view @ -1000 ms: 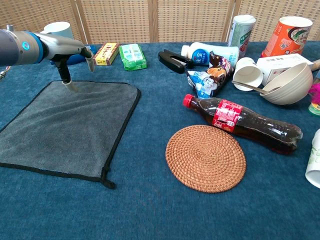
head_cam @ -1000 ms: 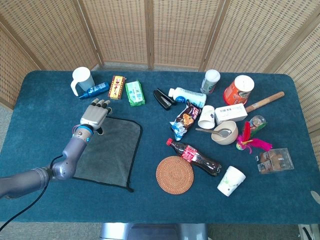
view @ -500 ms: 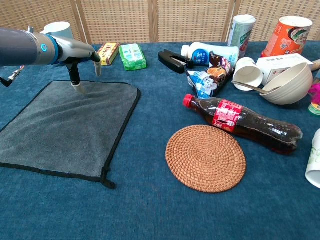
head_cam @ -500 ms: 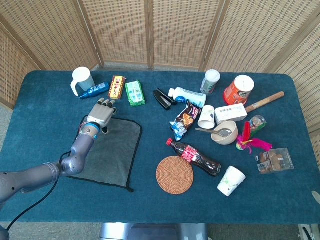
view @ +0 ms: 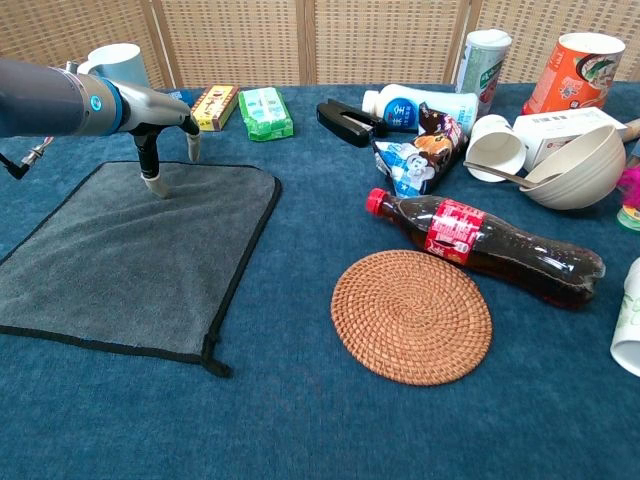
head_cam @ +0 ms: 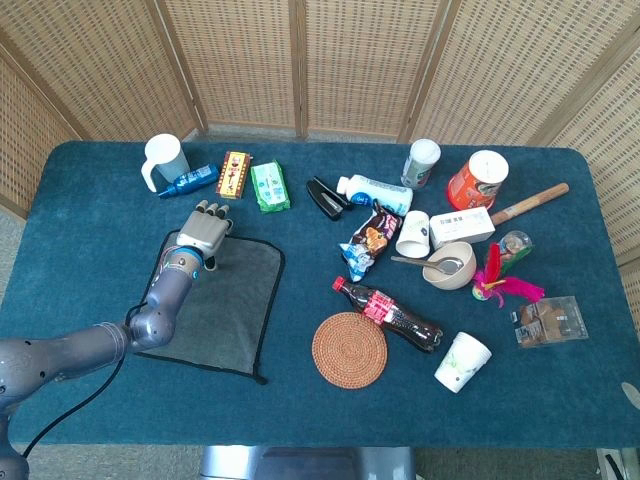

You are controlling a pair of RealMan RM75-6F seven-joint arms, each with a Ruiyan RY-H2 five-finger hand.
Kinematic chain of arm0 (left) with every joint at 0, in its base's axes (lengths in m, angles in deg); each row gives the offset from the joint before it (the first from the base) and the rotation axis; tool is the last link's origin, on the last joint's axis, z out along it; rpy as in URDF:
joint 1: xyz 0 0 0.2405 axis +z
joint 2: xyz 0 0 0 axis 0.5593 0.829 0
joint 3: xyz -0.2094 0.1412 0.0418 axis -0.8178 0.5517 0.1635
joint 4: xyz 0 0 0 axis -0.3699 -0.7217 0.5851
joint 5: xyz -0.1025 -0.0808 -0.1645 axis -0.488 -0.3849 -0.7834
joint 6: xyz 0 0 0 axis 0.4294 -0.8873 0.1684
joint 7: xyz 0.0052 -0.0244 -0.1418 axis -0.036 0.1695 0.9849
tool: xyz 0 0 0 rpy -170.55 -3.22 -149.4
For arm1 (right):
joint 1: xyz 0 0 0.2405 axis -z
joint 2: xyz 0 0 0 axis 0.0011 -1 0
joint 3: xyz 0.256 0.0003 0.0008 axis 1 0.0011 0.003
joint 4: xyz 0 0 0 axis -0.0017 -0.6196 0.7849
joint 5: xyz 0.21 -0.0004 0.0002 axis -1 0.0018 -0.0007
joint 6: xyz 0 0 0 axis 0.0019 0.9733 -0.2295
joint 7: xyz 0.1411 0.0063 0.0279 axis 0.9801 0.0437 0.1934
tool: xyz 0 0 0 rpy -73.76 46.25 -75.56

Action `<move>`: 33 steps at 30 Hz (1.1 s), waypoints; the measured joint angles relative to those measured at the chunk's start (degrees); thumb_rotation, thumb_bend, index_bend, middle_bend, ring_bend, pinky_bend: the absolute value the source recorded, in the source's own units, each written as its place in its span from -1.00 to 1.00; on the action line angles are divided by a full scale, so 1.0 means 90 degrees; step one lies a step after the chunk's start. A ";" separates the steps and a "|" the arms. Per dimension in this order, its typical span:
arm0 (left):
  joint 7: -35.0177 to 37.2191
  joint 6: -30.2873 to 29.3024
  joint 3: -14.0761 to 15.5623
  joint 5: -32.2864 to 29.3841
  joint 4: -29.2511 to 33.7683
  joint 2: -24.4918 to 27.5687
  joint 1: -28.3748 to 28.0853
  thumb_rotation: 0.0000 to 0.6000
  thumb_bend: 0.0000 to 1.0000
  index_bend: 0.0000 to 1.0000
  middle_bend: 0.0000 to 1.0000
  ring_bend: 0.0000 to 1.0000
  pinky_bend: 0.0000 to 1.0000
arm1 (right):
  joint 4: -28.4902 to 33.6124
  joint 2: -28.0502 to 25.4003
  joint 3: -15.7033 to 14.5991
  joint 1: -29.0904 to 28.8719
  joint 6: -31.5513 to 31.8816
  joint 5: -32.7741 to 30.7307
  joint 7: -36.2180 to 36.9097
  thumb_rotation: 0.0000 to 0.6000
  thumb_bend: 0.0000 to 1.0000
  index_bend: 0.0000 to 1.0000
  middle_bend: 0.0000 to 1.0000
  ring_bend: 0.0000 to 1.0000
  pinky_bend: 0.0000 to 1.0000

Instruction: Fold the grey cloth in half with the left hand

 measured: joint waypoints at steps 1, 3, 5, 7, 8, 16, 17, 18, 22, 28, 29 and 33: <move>0.0003 0.0001 0.0006 -0.0011 0.0000 -0.0004 -0.0006 1.00 -0.53 -0.43 -1.00 -1.00 -1.00 | 0.0000 -0.0001 0.0000 0.0001 0.0002 0.0001 0.0004 1.00 -1.00 -1.00 -1.00 -1.00 -1.00; 0.0008 0.0002 0.0032 -0.0031 0.0001 -0.0013 -0.0026 1.00 -0.53 -0.43 -1.00 -1.00 -1.00 | 0.0002 -0.0004 0.0002 0.0005 0.0006 0.0003 0.0018 1.00 -1.00 -1.00 -1.00 -1.00 -1.00; 0.0001 -0.0015 0.0065 -0.0042 0.0003 -0.0034 -0.0048 1.00 -0.53 -0.43 -1.00 -1.00 -1.00 | 0.0004 -0.0013 -0.0002 0.0005 0.0000 0.0017 0.0042 1.00 -1.00 -1.00 -1.00 -1.00 -1.00; 0.0001 -0.0025 0.0086 -0.0074 0.0003 -0.0051 -0.0057 1.00 -0.53 -0.43 -1.00 -1.00 -1.00 | 0.0002 -0.0017 -0.0004 0.0006 -0.0002 0.0022 0.0051 1.00 -1.00 -1.00 -1.00 -1.00 -1.00; -0.0001 -0.0026 0.0099 -0.0103 0.0004 -0.0059 -0.0064 1.00 -0.53 -0.43 -1.00 -1.00 -1.00 | 0.0001 -0.0018 -0.0003 0.0007 0.0000 0.0023 0.0058 1.00 -1.00 -1.00 -1.00 -1.00 -1.00; 0.0013 -0.0063 0.0156 -0.0183 0.0108 -0.0076 -0.0112 1.00 -0.53 -0.39 -1.00 -1.00 -1.00 | -0.0004 -0.0029 -0.0002 0.0022 0.0030 0.0047 0.0111 1.00 -1.00 -1.00 -1.00 -1.00 -1.00; 0.0019 -0.0070 0.0162 -0.0195 0.0125 -0.0078 -0.0116 1.00 -0.53 -0.38 -1.00 -1.00 -1.00 | -0.0003 -0.0030 -0.0004 0.0024 0.0032 0.0052 0.0114 1.00 -1.00 -1.00 -1.00 -1.00 -1.00; 0.0023 -0.0079 0.0165 -0.0197 0.0137 -0.0079 -0.0120 1.00 -0.53 -0.38 -1.00 -1.00 -1.00 | -0.0002 -0.0031 -0.0005 0.0026 0.0036 0.0059 0.0117 1.00 -1.00 -1.00 -1.00 -1.00 -1.00; 0.0049 -0.0143 0.0167 -0.0170 0.0197 -0.0066 -0.0131 1.00 -0.53 -0.33 -1.00 -1.00 -1.00 | 0.0000 -0.0036 -0.0007 0.0037 0.0060 0.0078 0.0135 1.00 -1.00 -1.00 -1.00 -1.00 -1.00; 0.0083 -0.0202 0.0175 -0.0157 0.0232 -0.0015 -0.0135 1.00 -0.53 -0.25 -1.00 -1.00 -1.00 | -0.0002 -0.0037 -0.0013 0.0038 0.0065 0.0098 0.0131 1.00 -1.00 -1.00 -1.00 -1.00 -1.00; 0.0081 -0.0208 0.0181 -0.0164 0.0224 -0.0013 -0.0136 1.00 -0.53 -0.24 -1.00 -1.00 -1.00 | -0.0001 -0.0035 -0.0014 0.0038 0.0064 0.0099 0.0127 1.00 -1.00 -1.00 -1.00 -1.00 -1.00; 0.0086 -0.0205 0.0190 -0.0191 0.0202 -0.0016 -0.0137 1.00 -0.52 -0.22 -1.00 -1.00 -1.00 | 0.0002 -0.0031 -0.0017 0.0037 0.0063 0.0103 0.0110 1.00 -1.00 -1.00 -1.00 -1.00 -1.00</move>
